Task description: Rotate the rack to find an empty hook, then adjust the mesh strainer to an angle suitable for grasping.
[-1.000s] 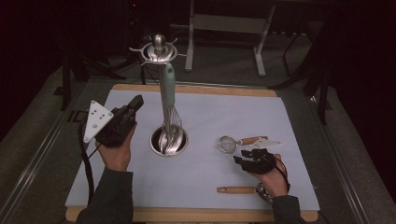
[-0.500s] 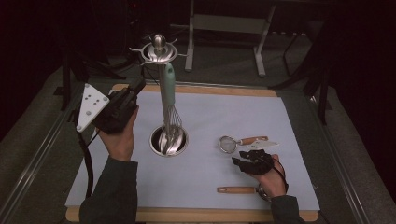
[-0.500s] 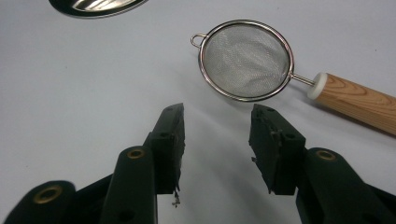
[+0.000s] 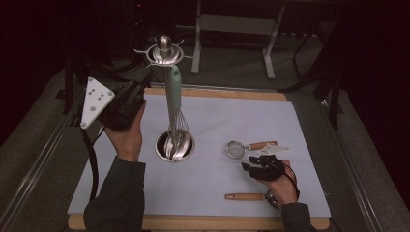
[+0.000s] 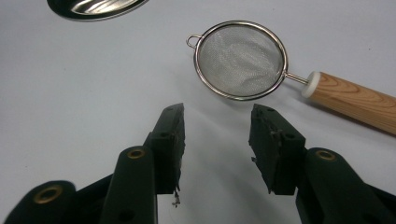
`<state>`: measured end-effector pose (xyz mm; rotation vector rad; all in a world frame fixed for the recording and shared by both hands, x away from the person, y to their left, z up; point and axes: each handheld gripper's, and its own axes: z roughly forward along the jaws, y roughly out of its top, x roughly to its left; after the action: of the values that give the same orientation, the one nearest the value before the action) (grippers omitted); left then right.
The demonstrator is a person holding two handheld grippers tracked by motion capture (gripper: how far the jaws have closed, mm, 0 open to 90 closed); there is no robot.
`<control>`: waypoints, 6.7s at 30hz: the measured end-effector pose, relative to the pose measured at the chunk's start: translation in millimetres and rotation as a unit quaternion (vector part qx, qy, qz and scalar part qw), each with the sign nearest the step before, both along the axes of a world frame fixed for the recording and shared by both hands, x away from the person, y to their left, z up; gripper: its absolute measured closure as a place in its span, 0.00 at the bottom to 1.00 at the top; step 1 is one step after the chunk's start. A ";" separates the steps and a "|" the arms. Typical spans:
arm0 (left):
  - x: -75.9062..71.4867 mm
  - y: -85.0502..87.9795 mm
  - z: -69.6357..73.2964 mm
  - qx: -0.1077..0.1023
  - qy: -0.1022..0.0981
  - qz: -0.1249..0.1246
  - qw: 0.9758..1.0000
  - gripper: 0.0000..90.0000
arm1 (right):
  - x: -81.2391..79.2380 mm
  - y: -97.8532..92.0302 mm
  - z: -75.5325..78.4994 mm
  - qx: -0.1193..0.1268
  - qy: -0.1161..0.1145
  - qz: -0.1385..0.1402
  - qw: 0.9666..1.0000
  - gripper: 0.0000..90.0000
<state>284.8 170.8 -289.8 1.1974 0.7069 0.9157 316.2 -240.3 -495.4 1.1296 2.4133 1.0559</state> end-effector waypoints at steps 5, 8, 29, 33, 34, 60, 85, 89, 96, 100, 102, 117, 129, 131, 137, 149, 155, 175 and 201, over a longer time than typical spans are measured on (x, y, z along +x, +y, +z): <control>2.7 3.5 0.3 0.000 0.000 0.002 1.000 1.00 | -0.4 1.2 -0.4 -0.002 0.000 0.002 1.000 0.61; 5.1 6.0 0.6 -0.003 0.002 0.003 1.000 1.00 | -0.5 0.9 -0.5 -0.002 0.000 0.001 1.000 0.61; 22.9 14.6 5.4 0.006 0.018 0.023 1.000 1.00 | -0.7 0.6 -1.8 0.000 0.002 0.002 1.000 0.62; 26.7 17.9 6.4 0.006 0.018 0.029 0.999 1.00 | -0.6 0.7 -2.2 -0.001 0.002 0.002 1.000 0.62; 27.4 18.7 6.6 0.005 0.019 0.031 0.999 1.00 | -0.6 0.9 -2.5 -0.001 0.002 0.002 1.000 0.62; 53.2 27.0 11.5 0.022 0.040 0.058 0.997 1.00 | -0.3 1.8 -5.5 -0.006 0.005 0.002 1.000 0.62; 47.3 39.6 -9.9 0.058 0.076 0.031 0.995 0.99 | -0.9 -1.8 -4.2 -0.008 0.002 -0.005 1.000 0.62; 45.5 41.4 -18.6 0.068 0.086 0.031 0.994 0.99 | -1.0 -2.2 -4.3 -0.007 0.002 -0.006 1.000 0.62; 38.4 49.3 -42.9 0.073 0.105 0.034 0.991 0.98 | -1.1 -3.9 -4.1 -0.006 0.002 -0.009 1.000 0.62; 33.7 53.7 -63.1 0.075 0.121 0.039 0.989 0.97 | -1.5 -5.3 -3.2 -0.006 0.003 -0.011 1.000 0.62; 29.2 55.9 -73.6 0.072 0.128 0.041 0.988 0.96 | -1.3 -6.3 -3.1 -0.005 0.002 -0.012 1.000 0.62; 9.8 65.5 -126.7 0.081 0.173 0.059 0.980 0.94 | -0.5 -11.1 -2.5 -0.001 0.002 -0.019 1.000 0.62; 3.8 71.2 -177.3 0.095 0.242 0.049 0.964 0.91 | -0.3 -17.0 -0.5 0.002 0.000 -0.027 1.000 0.62; -0.8 72.1 -191.8 0.096 0.259 0.045 0.960 0.91 | -0.5 -15.7 -0.8 -0.005 -0.002 -0.028 1.000 0.62; -7.5 71.7 -212.1 0.104 0.288 0.037 0.951 0.88 | -1.2 -15.4 0.4 -0.009 -0.005 -0.026 1.000 0.62; -9.4 75.3 -240.0 0.129 0.343 0.037 0.930 0.83 | -1.2 -20.4 4.6 -0.014 -0.007 -0.022 1.000 0.62; -5.5 70.6 -245.9 0.153 0.356 0.040 0.921 0.82 | -0.6 -32.5 9.5 -0.009 -0.014 -0.040 0.999 0.62; -0.7 64.4 -250.2 0.180 0.373 0.042 0.909 0.80 | 34.7 -69.4 -8.1 -0.062 0.007 -0.110 0.992 0.78; -0.1 64.4 -250.4 0.182 0.375 0.040 0.908 0.80 | 97.0 -63.4 -20.3 -0.105 0.044 -0.149 0.982 1.00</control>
<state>284.6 235.2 -540.2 1.9034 1.2375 0.6476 413.2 -303.7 -515.7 1.4282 2.2599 0.6559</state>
